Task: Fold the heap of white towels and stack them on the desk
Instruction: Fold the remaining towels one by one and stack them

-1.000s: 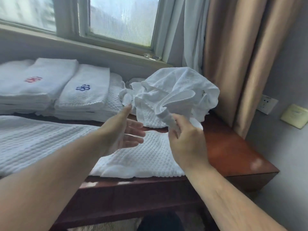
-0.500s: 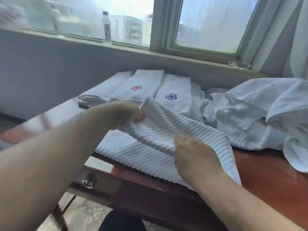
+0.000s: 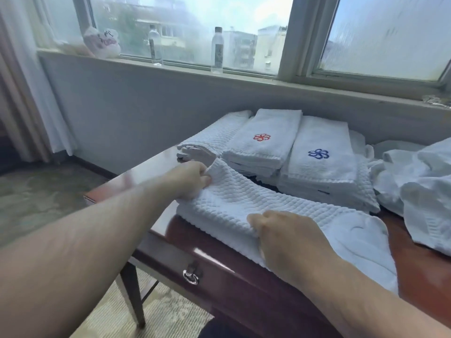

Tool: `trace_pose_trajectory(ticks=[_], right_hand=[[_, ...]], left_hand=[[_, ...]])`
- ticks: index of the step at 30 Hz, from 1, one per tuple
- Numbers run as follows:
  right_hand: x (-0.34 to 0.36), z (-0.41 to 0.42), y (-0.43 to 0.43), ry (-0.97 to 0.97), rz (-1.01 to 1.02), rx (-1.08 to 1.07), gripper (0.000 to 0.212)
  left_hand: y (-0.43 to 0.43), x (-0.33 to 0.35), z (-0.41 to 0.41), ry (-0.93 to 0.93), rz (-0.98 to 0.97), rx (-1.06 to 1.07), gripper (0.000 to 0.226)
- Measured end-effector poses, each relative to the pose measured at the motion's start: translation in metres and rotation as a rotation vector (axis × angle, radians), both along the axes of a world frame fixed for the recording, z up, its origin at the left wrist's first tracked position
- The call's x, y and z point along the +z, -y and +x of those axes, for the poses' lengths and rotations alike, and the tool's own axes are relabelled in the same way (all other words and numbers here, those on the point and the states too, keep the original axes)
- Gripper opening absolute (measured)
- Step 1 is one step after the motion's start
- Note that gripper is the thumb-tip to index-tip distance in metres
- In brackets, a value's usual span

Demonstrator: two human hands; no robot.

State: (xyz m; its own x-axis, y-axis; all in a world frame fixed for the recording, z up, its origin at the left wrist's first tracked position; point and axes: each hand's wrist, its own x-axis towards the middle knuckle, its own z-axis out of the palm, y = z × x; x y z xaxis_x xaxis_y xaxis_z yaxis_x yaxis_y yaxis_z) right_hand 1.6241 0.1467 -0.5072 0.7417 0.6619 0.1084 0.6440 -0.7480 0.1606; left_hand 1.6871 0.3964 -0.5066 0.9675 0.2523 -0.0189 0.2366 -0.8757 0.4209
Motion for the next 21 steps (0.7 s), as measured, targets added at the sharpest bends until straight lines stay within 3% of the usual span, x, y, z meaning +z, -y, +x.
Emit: trace_pose_trajectory(ticks=[3,7,9,12,14,17,21], right_hand=[[-0.005,0.004,0.003,-0.086,-0.004,0.048,0.008],[0.001,0.011,0.008,-0.215,-0.003,0.038,0.052],[0.007,0.016,0.017,-0.328,0.136,0.019,0.057],[0.01,0.029,0.035,-0.225,0.311,-0.159,0.044],[0.006,0.039,0.047,-0.111,0.216,-0.35,0.043],[-0.013,0.045,0.062,-0.217,0.092,-0.464,0.064],[-0.031,0.048,0.065,-0.168,0.084,-0.438,0.074]], left_hand=[[0.0,-0.02,0.005,0.133,-0.08,0.044,0.028],[0.005,-0.027,0.009,0.159,-0.058,0.111,0.037],[0.016,-0.025,0.009,0.301,0.034,0.112,0.039],[0.042,-0.017,0.005,0.528,0.056,-0.181,0.03],[0.058,-0.017,0.006,0.384,0.097,-0.411,0.03],[0.067,-0.033,0.015,0.072,0.239,-0.51,0.055],[0.065,-0.047,0.026,0.002,0.261,-0.495,0.082]])
